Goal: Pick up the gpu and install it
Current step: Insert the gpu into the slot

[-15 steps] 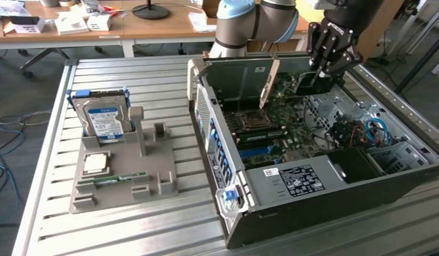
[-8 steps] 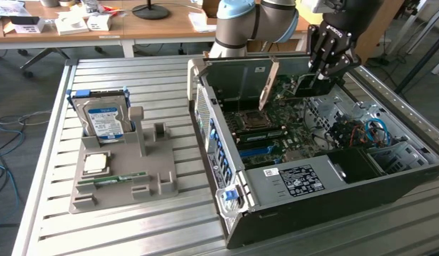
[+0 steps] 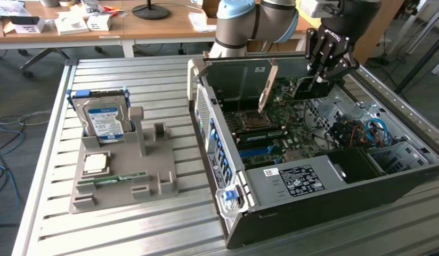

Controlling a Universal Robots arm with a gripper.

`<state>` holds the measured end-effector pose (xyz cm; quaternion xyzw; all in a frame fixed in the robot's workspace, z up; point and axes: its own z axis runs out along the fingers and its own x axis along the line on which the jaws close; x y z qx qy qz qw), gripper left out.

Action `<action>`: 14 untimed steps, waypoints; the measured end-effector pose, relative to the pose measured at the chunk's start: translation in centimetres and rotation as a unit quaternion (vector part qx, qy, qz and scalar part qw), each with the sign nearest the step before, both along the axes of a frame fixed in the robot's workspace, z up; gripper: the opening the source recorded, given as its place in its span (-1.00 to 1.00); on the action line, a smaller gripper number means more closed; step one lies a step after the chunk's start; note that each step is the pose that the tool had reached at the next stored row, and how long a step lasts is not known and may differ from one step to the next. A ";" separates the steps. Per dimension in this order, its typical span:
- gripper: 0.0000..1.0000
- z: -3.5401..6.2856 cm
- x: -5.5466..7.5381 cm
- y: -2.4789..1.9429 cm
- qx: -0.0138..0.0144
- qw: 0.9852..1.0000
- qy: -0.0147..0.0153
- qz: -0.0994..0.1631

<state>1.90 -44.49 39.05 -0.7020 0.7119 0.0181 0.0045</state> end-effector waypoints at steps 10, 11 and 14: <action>-0.47 -0.02 -0.1 0.00 0.000 1.000 0.000 0.000; -0.47 -0.02 -0.2 0.00 0.000 1.000 0.000 0.000; -0.47 -0.02 -0.4 0.00 0.000 1.000 0.000 0.000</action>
